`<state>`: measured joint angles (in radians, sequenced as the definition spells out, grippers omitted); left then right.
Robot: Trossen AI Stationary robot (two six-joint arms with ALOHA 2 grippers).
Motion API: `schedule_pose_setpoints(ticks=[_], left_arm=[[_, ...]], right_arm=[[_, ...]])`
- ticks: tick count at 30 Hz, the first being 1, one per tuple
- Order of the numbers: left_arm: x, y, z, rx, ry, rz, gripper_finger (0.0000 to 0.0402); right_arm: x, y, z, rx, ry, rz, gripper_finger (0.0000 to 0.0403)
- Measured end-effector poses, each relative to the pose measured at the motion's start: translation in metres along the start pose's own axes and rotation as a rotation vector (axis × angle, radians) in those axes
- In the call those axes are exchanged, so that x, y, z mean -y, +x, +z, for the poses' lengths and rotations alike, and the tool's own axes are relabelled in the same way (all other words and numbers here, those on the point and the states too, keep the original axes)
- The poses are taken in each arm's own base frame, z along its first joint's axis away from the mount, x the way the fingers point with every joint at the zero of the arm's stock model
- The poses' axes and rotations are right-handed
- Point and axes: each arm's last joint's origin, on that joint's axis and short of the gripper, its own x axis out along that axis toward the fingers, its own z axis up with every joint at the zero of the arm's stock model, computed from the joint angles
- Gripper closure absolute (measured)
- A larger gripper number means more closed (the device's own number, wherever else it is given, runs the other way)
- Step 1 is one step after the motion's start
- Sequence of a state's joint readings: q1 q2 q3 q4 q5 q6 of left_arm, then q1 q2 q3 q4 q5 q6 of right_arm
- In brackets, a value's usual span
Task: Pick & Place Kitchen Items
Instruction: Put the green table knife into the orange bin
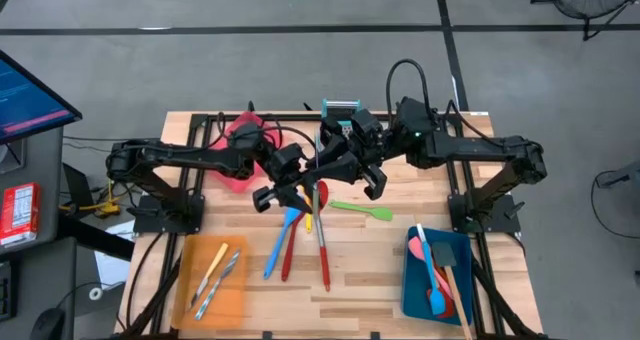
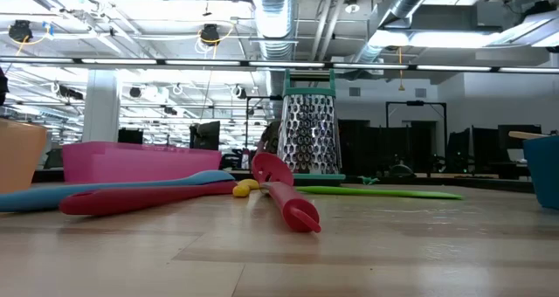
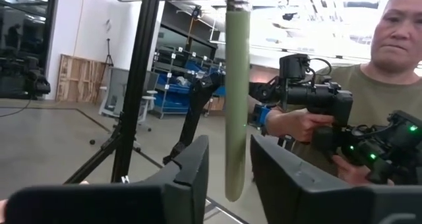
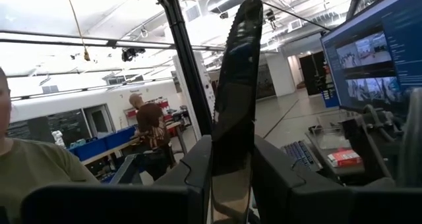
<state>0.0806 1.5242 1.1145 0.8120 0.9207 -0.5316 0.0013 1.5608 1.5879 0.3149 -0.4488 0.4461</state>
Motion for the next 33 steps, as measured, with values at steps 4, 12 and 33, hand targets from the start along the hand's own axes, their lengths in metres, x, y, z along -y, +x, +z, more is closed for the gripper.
schedule_pose_setpoints(ticks=[4,12,33], left_arm=[[0.0018,0.0023,-0.0010,-0.002,-0.001,-0.009,0.0332],[0.0043,0.0059,-0.0037,-0.008,-0.008,-0.023,0.0368],[0.0050,0.0065,-0.0029,0.001,0.020,-0.021,0.0397]], right_arm=[[0.0004,-0.0002,0.0002,0.001,0.000,-0.002,0.0330],[0.0035,0.0027,-0.0036,-0.002,0.005,-0.002,0.0330],[0.0049,0.0024,-0.0033,0.000,0.112,-0.006,0.0266]])
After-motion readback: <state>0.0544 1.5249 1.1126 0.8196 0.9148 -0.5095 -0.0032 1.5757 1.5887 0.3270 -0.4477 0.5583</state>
